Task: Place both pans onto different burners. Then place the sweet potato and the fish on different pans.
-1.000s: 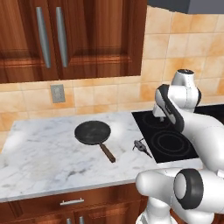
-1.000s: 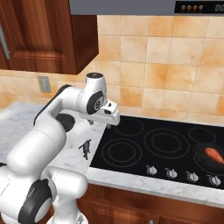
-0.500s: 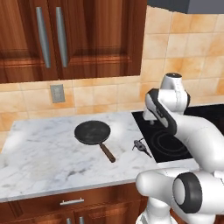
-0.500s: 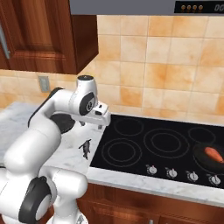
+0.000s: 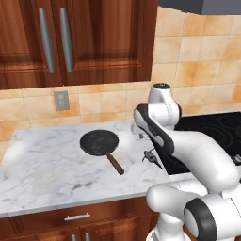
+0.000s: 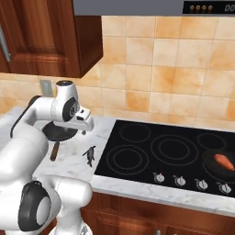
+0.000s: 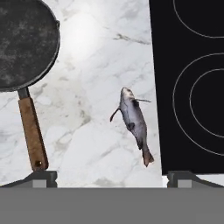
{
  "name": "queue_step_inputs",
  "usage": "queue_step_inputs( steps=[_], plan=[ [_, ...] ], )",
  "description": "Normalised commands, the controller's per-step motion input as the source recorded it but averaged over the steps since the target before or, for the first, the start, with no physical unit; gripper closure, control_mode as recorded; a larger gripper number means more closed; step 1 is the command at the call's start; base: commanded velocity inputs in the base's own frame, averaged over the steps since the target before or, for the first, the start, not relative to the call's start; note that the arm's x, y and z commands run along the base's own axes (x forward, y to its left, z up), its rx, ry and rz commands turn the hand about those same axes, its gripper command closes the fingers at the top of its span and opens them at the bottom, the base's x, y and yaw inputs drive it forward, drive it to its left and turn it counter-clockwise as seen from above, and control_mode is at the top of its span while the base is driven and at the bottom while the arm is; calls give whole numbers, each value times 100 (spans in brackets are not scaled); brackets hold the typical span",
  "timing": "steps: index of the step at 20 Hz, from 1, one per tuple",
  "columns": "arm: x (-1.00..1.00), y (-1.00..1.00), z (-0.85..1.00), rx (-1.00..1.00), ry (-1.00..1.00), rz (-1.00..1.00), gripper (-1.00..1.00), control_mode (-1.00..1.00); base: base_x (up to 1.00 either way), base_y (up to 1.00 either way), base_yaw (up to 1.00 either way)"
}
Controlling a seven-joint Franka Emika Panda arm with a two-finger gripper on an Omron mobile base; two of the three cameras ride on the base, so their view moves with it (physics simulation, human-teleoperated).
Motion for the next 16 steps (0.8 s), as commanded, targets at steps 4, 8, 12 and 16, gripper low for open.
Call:
queue_step_inputs(
  steps=[4, 8, 12, 16],
  plan=[
    [18, 67, -9, 0, 0, 4, -100, -100, 0, 0, 0],
    [15, 56, -22, 0, 0, 5, -100, -100, 0, 0, 0],
    [8, 32, -28, 0, 0, 7, -100, -100, 0, 0, 0],
    [15, 36, -25, 0, 0, 5, -100, -100, 0, 0, 0]
  ],
)
